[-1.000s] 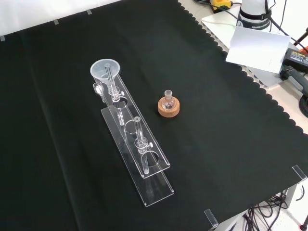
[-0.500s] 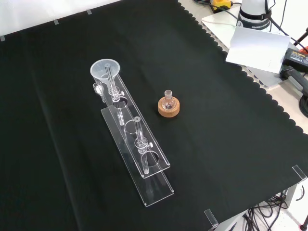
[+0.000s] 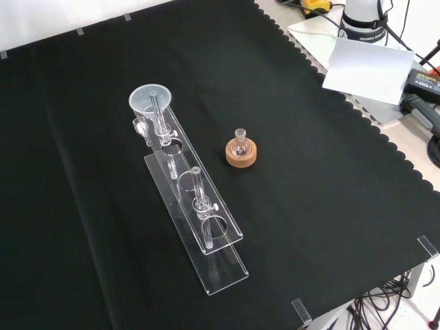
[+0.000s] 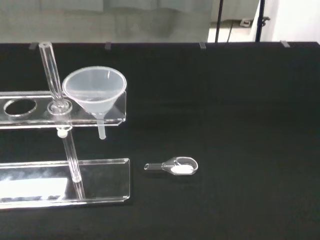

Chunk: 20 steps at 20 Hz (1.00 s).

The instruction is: Pick up the funnel from the transparent funnel stand.

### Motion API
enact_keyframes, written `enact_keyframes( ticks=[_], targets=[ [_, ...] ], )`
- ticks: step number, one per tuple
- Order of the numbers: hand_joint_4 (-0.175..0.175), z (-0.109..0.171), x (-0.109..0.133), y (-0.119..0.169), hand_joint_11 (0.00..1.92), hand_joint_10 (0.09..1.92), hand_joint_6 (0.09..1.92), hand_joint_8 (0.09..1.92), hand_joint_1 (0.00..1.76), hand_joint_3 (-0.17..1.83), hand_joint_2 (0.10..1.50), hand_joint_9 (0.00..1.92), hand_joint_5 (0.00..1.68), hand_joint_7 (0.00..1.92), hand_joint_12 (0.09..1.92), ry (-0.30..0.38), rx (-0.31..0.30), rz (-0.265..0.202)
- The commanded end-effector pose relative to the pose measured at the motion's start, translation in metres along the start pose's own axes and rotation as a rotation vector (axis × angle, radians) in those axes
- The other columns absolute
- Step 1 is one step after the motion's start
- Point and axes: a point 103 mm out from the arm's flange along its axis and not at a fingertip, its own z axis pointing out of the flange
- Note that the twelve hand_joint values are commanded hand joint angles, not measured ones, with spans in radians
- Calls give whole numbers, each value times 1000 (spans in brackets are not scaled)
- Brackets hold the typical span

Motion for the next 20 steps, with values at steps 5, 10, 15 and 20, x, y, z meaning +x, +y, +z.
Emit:
enact_keyframes(
  ticks=[5,10,15,20],
  targets=[
    [19,18,8,73,124,642,87,317,67,338,1160,117,171,0,1356,-27,33,-43],
    [16,36,29,108,126,657,87,342,240,292,1072,138,162,4,1362,-64,99,-72],
    [13,59,46,136,128,687,87,409,347,268,992,184,167,20,1378,-90,173,-98],
    [12,75,60,157,128,703,87,469,383,266,957,196,168,15,1387,-112,224,-129]
  ],
)
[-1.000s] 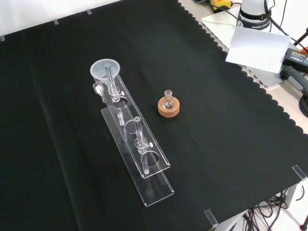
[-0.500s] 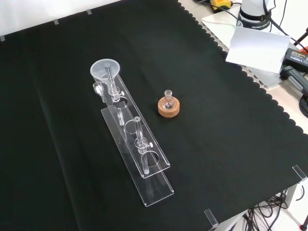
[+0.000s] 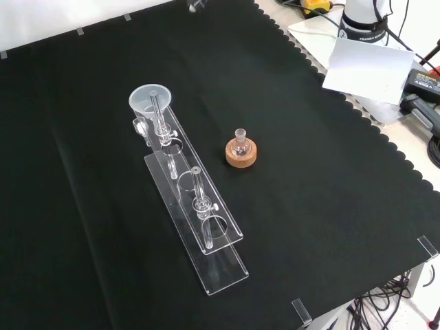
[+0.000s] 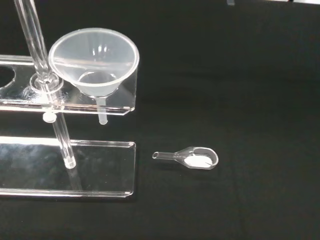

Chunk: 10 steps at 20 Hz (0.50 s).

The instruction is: Pick up the funnel from the transparent funnel stand.

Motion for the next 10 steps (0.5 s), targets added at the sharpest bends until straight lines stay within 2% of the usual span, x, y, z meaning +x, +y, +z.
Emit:
enact_keyframes(
  ticks=[1,6,10],
  targets=[
    [12,19,29,44,128,704,87,475,393,264,948,195,169,14,1388,-46,83,-64],
    [13,33,30,58,125,709,87,499,457,249,896,189,165,5,1394,-24,153,-84],
    [8,42,33,68,129,714,87,495,491,236,849,183,172,0,1402,-8,181,-113]
  ],
)
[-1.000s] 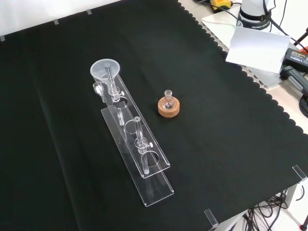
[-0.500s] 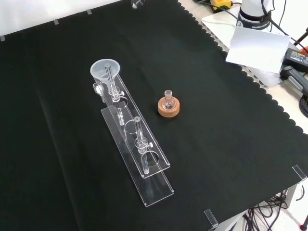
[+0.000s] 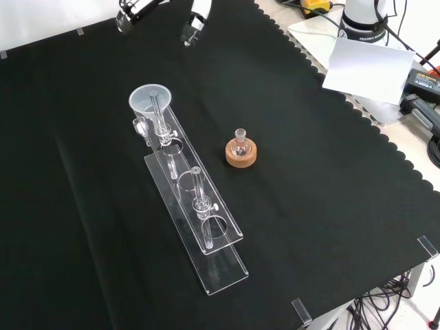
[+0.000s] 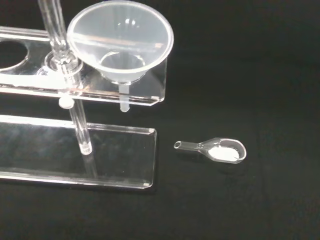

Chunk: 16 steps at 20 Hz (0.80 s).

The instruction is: Pick up the funnel from the transparent funnel stand.

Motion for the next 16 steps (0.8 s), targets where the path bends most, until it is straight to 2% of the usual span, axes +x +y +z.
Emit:
enact_keyframes(
  ticks=[1,5,13,16],
  targets=[
    [6,22,6,32,139,719,87,472,500,233,834,184,181,0,1406,17,116,-53],
    [-3,31,9,45,177,737,87,400,523,225,789,180,164,0,1416,26,172,-47],
    [-31,49,19,65,218,769,87,385,592,217,742,170,112,0,1430,17,227,-78],
    [-33,53,16,71,227,779,87,316,616,220,729,150,69,0,1431,18,234,-82]
  ],
)
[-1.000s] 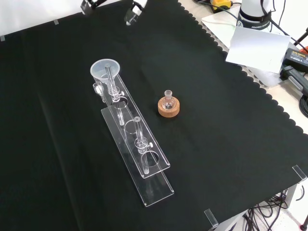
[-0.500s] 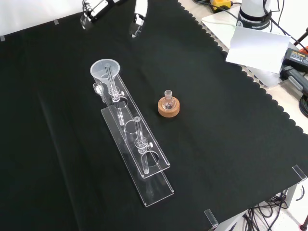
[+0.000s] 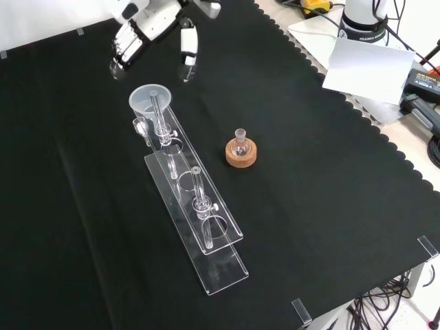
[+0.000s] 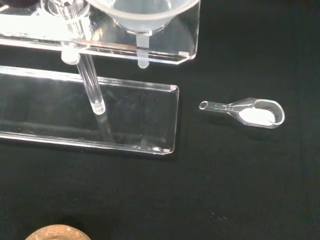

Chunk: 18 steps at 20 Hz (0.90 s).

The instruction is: Pick up the funnel from the transparent funnel stand.

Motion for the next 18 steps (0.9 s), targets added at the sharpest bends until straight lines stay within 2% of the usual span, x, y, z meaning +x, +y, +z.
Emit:
enact_keyframes(
  ticks=[1,6,9,12,18],
  targets=[
    [-32,9,1,16,228,781,87,305,622,220,726,146,61,0,1431,9,54,-30],
    [-32,14,2,23,237,791,87,279,640,222,714,131,47,0,1434,13,66,-52],
    [-32,17,4,25,255,801,87,270,640,225,709,131,48,0,1440,-6,73,-49],
    [-34,19,6,27,267,807,87,267,640,228,707,133,53,0,1441,-35,55,-43],
    [-42,22,11,32,296,821,87,358,678,248,691,151,86,0,1431,-50,41,-44]
  ],
)
